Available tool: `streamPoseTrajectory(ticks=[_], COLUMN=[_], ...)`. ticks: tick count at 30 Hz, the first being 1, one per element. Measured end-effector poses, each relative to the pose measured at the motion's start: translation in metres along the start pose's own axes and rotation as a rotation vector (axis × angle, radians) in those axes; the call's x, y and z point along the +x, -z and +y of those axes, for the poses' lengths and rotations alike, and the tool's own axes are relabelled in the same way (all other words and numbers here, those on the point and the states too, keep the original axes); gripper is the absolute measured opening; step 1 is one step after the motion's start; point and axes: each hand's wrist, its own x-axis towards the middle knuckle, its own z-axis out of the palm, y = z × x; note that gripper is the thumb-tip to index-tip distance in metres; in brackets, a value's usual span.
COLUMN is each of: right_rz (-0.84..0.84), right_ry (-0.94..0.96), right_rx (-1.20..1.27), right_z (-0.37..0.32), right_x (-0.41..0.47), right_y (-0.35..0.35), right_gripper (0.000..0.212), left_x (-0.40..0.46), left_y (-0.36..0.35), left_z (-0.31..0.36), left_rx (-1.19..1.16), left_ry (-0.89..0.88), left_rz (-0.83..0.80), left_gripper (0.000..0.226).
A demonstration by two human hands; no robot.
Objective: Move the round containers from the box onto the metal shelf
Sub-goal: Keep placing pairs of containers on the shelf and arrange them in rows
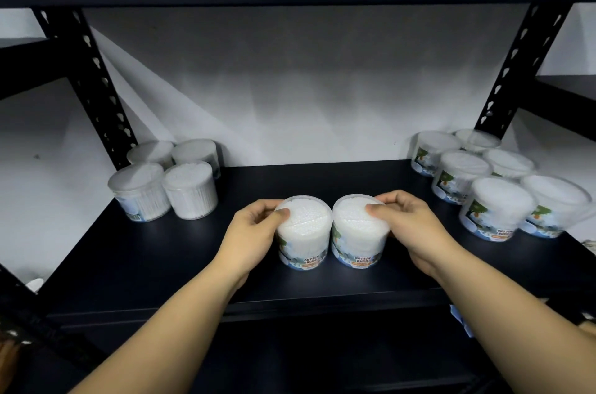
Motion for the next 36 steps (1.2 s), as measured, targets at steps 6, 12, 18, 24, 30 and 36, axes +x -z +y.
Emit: streamPoseTrajectory(ticks=[6,12,18,24,30,36], right_rz=[-0.004,0.033,-0.106,-0.283,-0.290,-0.279], right_ry=[0.027,0.059,0.536,0.656,0.637,0.526], right_rx=[0.036,-0.020,-0.336,-0.687,-0.797,-0.906], right_z=[0.000,0.001,-0.016,-0.018,-0.026,-0.036], right_x=[-0.002,-0.004,-0.014,-0.012,0.006,0.050], right_y=[-0.001,-0.002,0.017,0.027,0.043,0.072], right_gripper=[0.010,0.019,0.024,0.023,0.026,0.027], left_x=[0.002,-0.004,-0.023,-0.019,0.008,0.056], left_y=[-0.004,-0.006,0.009,0.010,-0.007,-0.045], left_z=[0.000,0.007,0.019,0.018,0.024,0.032], left_rx=[-0.042,-0.016,0.491,0.722,0.764,0.825], left_ry=[-0.001,-0.044,-0.623,-0.682,-0.684,-0.680], left_rz=[-0.071,-0.018,-0.055,-0.179,-0.232,-0.272], left_gripper=[0.022,0.021,0.022,0.020,0.024,0.031])
